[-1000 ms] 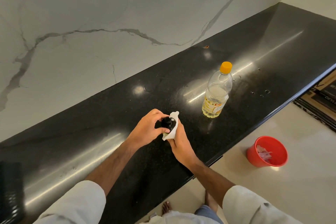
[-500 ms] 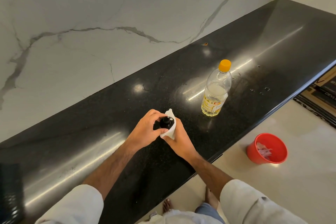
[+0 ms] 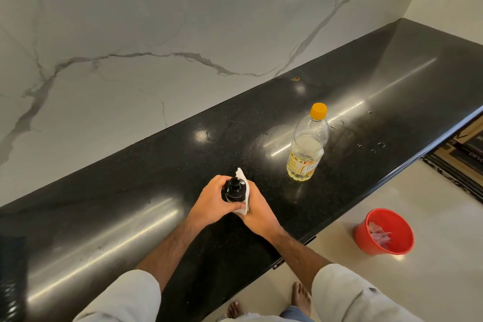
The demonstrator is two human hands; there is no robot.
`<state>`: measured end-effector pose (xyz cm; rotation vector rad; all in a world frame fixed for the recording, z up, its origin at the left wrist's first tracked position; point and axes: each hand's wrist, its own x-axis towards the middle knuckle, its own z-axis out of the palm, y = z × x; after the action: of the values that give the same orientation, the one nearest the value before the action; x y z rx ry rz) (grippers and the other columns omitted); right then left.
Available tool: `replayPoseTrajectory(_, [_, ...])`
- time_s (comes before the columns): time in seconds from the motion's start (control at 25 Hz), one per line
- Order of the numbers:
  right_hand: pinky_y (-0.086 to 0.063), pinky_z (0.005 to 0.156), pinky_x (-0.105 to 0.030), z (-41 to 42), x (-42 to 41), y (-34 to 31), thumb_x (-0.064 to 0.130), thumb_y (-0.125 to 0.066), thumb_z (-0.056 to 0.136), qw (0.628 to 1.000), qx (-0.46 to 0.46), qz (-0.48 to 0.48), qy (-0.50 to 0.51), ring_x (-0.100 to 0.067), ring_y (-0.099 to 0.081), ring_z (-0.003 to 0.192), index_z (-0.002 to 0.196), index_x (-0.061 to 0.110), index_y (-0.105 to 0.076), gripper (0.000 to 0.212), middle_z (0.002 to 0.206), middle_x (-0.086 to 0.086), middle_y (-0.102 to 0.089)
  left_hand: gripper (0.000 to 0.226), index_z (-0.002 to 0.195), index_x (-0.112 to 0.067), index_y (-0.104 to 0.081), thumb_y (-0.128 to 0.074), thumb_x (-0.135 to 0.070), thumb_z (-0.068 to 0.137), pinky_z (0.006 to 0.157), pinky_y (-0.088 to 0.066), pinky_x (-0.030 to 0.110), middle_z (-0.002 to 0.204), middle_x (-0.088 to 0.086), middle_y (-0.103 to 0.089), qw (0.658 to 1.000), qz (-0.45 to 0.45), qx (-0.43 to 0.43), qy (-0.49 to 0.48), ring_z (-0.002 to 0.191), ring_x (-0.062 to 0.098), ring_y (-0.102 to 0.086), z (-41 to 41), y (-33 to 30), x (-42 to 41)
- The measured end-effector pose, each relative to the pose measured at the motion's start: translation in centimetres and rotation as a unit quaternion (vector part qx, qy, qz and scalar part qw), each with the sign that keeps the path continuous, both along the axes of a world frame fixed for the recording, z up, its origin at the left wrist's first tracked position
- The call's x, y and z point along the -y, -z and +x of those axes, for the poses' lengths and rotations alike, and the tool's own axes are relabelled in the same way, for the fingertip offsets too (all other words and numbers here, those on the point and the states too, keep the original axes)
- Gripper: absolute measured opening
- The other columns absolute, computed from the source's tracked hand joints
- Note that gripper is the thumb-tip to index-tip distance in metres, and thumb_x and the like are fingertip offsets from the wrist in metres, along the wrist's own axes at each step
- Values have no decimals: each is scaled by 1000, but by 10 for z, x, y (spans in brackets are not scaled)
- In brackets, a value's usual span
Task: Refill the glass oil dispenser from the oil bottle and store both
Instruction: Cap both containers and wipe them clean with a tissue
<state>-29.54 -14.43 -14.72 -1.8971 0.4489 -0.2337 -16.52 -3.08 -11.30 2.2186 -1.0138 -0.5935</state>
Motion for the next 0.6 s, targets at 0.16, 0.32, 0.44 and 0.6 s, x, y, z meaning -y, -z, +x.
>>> replayPoseTrajectory(0.16, [-46,112,-26,-6,0,-6,26,-79,89,1000,14,23,-2,3,-53,131,144,45,-37,71,142,15,-55,57,116,-38,-56,-89,-44,70,83,-44,15,108,-23,-58,999,-48,16,-20,103,-3,-57,-11,-3,-3])
replayPoseTrajectory(0.32, [-48,110,-29,-7,-1,-25,23,-80,89,995,77,56,5,-6,-54,135,149,34,-41,72,143,10,-55,49,115,-31,-61,-88,-39,75,80,-52,24,105,-16,-64,987,-157,33,-24,99,11,-64,-18,-24,-6])
replayPoseTrajectory(0.44, [-49,109,-31,-2,3,-51,25,-78,92,990,118,77,13,-12,-53,137,152,27,-40,72,145,5,-54,43,113,-30,-63,-87,-32,77,80,-52,28,103,-8,-66,973,-227,2,-42,96,20,-65,-18,-55,-1])
replayPoseTrajectory(0.6, [-53,104,-33,8,13,-90,26,-77,93,989,107,91,-42,-10,-58,130,149,37,-37,69,140,7,-58,42,114,-28,-64,-80,-42,78,81,-50,30,104,-5,-67,965,-261,-23,-30,96,20,-64,-16,-101,4])
